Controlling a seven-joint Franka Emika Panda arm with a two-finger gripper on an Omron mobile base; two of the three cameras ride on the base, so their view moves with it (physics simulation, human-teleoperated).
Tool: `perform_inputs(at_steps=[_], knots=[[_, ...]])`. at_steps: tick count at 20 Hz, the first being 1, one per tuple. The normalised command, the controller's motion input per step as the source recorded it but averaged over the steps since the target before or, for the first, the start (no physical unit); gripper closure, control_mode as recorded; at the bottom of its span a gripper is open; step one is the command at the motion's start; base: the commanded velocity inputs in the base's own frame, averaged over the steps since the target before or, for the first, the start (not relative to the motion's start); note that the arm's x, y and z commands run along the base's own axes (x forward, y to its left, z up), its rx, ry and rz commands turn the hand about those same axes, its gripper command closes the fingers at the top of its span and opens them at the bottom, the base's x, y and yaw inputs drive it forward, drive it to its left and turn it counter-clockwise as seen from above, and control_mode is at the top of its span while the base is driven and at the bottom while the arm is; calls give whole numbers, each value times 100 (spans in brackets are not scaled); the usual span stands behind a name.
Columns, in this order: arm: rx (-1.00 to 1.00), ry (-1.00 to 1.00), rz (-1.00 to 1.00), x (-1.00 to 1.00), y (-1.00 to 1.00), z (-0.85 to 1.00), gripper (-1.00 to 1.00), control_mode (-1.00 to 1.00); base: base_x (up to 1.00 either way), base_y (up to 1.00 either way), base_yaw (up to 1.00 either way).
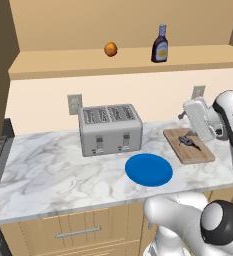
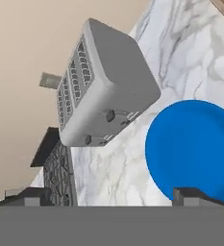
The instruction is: Pick the fish from the plate and place it on the cutting board. Then pick the condiment bottle from the cabinet and place it next to the cutting board.
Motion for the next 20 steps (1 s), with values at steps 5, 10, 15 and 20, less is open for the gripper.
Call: perform_inputs(at_steps=[5,10,15,20], knots=[[35,18,-19,0,29,0,-100,-100,0,0,0],[32,15,-24,-3,33,7,-100,-100,0,0,0],[30,16,-28,-5,26,29,-100,-100,0,0,0],[29,21,-27,-1,26,38,-100,-100,0,0,0]])
